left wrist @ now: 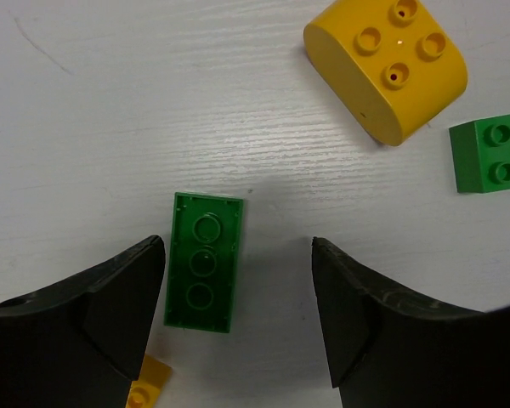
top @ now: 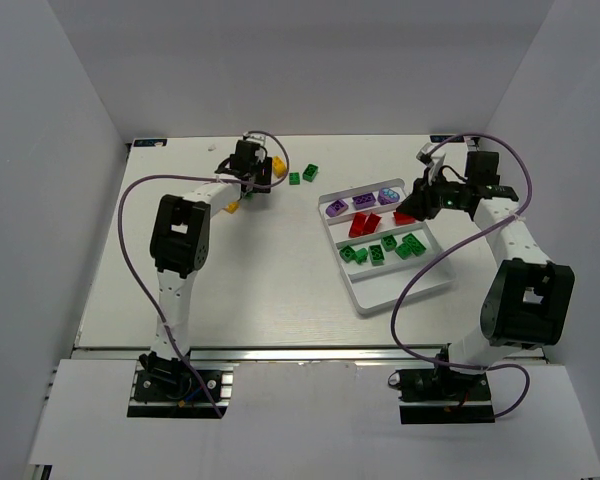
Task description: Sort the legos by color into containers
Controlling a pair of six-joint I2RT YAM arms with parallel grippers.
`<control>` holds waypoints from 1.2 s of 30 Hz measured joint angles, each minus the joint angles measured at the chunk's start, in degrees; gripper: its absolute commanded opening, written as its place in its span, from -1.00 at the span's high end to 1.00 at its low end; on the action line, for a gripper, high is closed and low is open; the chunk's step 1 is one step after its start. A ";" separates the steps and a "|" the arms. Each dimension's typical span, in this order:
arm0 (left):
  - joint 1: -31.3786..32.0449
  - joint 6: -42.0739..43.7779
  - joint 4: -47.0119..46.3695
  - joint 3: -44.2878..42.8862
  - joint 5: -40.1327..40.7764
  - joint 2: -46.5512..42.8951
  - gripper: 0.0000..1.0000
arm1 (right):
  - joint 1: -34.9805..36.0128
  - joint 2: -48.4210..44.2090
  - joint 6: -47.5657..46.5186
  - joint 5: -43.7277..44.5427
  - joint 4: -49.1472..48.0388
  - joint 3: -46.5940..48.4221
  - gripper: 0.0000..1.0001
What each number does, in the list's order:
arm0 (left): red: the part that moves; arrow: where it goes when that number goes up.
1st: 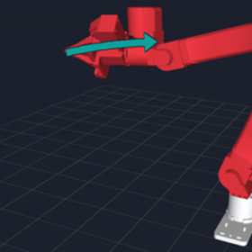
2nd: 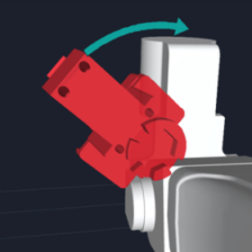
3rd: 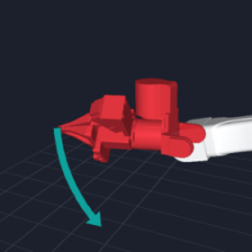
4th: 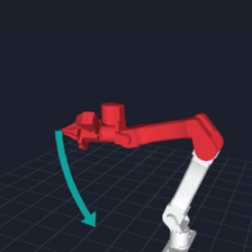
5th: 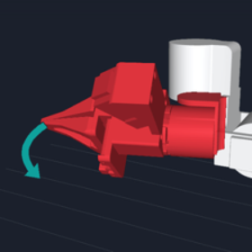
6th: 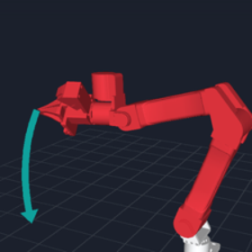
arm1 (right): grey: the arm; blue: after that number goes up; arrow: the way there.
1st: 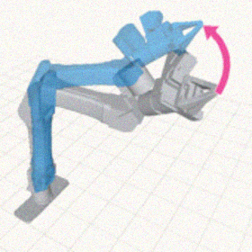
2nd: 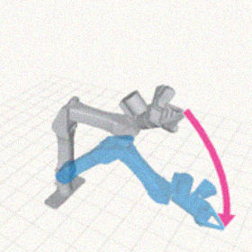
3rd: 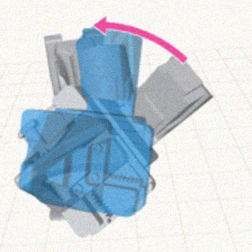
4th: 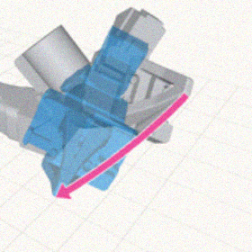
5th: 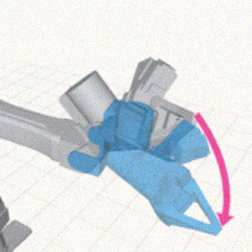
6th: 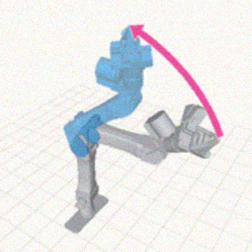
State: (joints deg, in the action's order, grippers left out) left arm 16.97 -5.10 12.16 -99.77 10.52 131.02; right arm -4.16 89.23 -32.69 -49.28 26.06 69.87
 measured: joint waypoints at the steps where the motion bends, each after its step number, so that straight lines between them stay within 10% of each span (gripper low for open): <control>1: 0.13 -0.02 0.13 -0.20 0.37 0.50 -0.56 | 0.00 -0.35 0.13 -0.31 -0.37 -0.37 0.24; 8: 0.35 0.17 0.74 -0.81 2.29 1.88 -0.34 | 0.00 -1.51 0.94 -1.66 -1.44 -1.55 0.23; 18: 0.35 -0.11 -0.90 1.01 2.99 1.27 0.55 | 0.00 -1.51 1.77 -2.23 -2.47 -1.55 0.24; 24: 0.35 -1.84 -3.89 10.54 -0.13 -4.76 0.61 | 0.00 -1.53 2.69 -2.78 -2.71 -1.55 0.30; 29: 2.40 -3.43 -7.28 23.74 -7.58 -17.20 0.61 | 0.00 -1.86 4.50 -3.43 -3.98 -2.19 0.98; 36: 12.92 -7.26 -18.14 36.11 -21.24 -34.95 0.61 | 0.02 -1.88 8.07 -3.82 -5.33 -2.25 1.00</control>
State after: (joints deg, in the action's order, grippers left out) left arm 29.89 -12.36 -5.98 -63.66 -10.72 96.07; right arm -4.14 87.35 -24.62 -53.10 20.73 67.61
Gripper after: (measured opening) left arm 0.446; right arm 0.004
